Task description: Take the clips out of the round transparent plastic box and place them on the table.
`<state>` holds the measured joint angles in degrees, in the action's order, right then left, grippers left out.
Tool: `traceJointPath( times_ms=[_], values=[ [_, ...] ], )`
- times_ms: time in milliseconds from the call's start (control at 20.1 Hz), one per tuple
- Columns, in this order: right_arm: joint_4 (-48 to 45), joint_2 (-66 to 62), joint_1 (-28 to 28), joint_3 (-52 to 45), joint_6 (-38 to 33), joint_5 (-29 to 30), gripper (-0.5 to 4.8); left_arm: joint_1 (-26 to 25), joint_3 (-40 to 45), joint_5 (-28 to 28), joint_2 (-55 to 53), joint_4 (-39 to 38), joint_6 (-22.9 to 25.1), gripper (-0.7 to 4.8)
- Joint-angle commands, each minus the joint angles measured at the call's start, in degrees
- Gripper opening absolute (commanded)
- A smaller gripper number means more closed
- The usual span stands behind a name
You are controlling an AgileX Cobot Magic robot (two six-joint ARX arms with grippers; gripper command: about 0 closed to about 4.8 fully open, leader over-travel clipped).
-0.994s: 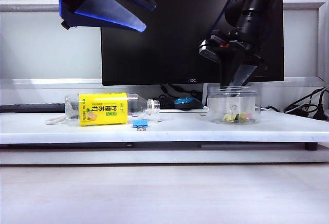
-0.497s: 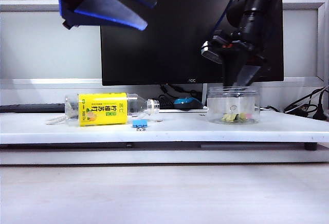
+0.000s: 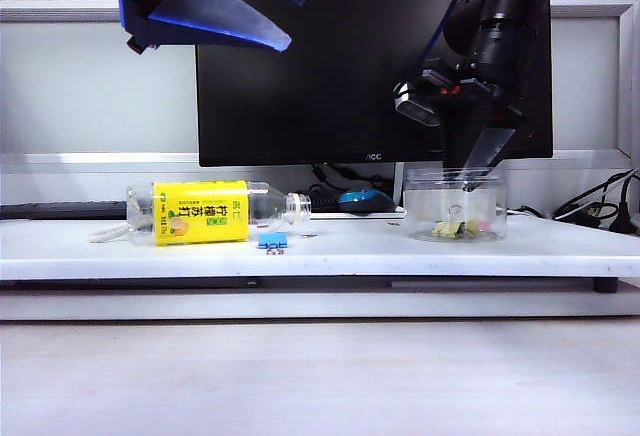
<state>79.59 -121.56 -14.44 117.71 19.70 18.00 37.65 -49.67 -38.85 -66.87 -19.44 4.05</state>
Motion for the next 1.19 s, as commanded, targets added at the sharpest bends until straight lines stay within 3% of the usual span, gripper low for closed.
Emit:
traceJointPath(
  times_ms=[50,646,1044,1193],
  values=[
    [-0.09,-0.42,-0.15,0.13,0.28,1.73,1.57,0.04,-0.04,-0.44,0.13,0.24,0.09,1.85],
    [-0.11,-2.69,-0.15,0.11,0.26,1.64,1.56,0.04,-0.04,-0.42,0.13,0.26,0.20,1.84],
    [-0.13,-2.82,-0.11,0.11,1.36,1.36,0.04,0.04,-0.04,-0.39,0.13,0.28,0.24,1.84],
    [-0.15,-2.82,-0.11,0.11,1.36,1.18,-0.01,0.04,-0.04,-0.42,0.13,0.28,0.24,1.84]
  ],
)
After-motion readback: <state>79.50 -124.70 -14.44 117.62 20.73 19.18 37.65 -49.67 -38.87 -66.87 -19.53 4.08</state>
